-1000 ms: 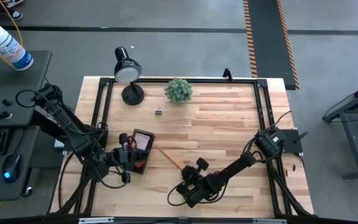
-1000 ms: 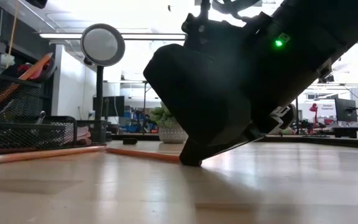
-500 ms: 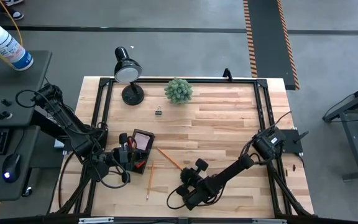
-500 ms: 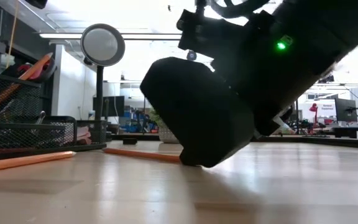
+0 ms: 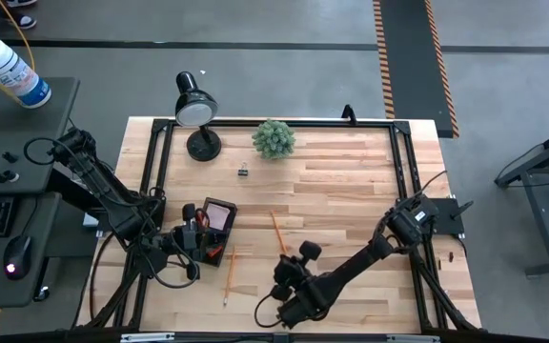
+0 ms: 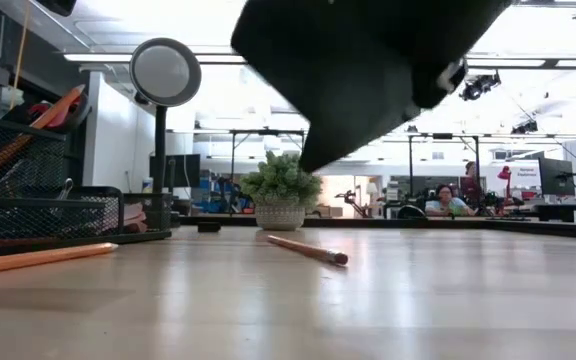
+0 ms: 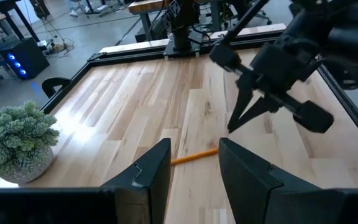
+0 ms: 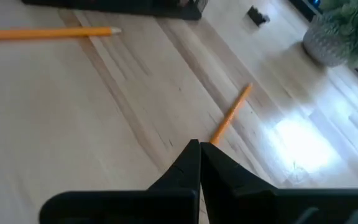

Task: Pick and place office supplies into organizer
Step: Put the right orange pencil into the desk organizer

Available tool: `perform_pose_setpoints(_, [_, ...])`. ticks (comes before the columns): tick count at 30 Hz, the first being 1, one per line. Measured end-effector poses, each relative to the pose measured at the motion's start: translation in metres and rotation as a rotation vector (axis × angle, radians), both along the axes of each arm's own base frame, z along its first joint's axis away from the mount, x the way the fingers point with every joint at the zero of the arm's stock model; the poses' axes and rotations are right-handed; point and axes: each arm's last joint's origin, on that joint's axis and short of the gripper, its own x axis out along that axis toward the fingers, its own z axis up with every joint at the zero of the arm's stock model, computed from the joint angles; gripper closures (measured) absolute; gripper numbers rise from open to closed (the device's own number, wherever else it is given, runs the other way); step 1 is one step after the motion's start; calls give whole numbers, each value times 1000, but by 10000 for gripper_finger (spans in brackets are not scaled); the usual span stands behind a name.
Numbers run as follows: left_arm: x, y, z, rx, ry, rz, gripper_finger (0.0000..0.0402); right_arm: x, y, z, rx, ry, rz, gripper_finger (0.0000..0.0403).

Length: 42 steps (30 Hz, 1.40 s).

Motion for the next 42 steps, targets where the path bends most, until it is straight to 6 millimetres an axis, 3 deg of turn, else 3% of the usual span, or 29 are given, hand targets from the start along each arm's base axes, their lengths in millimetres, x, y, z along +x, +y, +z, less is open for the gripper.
perform_pose_setpoints(8, [0, 0, 0, -6, -2, 3, 277, -1, 3, 10, -8, 14, 4, 400])
perform_pose_setpoints(17, [0, 0, 0, -20, -5, 8, 277, -2, 5, 7, 128, 25, -45, 402])
perform_pose_setpoints(24, [0, 0, 0, -23, -6, 9, 277, -15, 12, 6, 206, 101, -79, 402])
perform_pose_setpoints(33, [-1, 1, -2, -13, 19, -4, 277, -70, 17, 14, 73, 387, -219, 402])
perform_pose_setpoints(37, [-1, 1, -3, -11, 22, -4, 277, -99, 12, 19, 76, 351, -194, 403])
perform_pose_setpoints(40, [-1, 1, -3, -10, 22, -3, 277, -127, -6, 19, 89, 319, -235, 403])
perform_pose_setpoints(42, [-1, 1, -3, -11, 22, -4, 277, -138, -19, 17, 193, 203, -202, 403])
